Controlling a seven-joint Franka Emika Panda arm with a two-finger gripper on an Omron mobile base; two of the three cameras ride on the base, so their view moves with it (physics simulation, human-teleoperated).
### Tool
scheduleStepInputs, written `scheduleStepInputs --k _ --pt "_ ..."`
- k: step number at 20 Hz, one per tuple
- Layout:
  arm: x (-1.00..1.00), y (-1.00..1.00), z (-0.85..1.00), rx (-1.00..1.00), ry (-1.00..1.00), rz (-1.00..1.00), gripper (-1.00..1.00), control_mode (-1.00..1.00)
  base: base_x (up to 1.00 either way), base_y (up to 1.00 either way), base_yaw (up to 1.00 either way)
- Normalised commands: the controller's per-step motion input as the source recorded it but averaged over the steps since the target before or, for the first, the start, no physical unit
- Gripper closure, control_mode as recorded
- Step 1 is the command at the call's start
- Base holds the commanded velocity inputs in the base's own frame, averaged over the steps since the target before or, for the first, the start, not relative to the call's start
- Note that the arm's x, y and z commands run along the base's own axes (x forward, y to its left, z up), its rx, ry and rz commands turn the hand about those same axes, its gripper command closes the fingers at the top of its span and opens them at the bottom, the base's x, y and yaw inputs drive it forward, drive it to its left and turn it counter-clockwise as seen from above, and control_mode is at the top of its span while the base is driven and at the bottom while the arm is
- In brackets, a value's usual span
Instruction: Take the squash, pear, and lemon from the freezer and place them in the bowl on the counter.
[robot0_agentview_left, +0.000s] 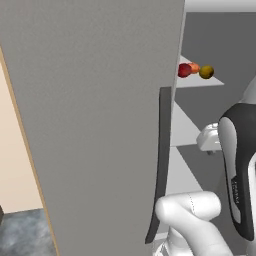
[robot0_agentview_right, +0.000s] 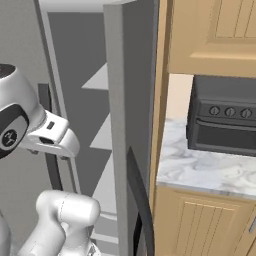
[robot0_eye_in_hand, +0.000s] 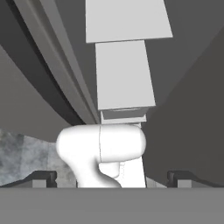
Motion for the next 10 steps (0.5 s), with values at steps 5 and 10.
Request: scheduleStepInputs --k 5,10 --pt "0.0 0.0 0.0 0.0 0.0 0.0 -1.0 1.0 0.05 -0.54 0.0" --pt "0.0 0.0 0.0 0.0 0.0 0.0 -1.0 1.0 0.08 -0.51 0.0"
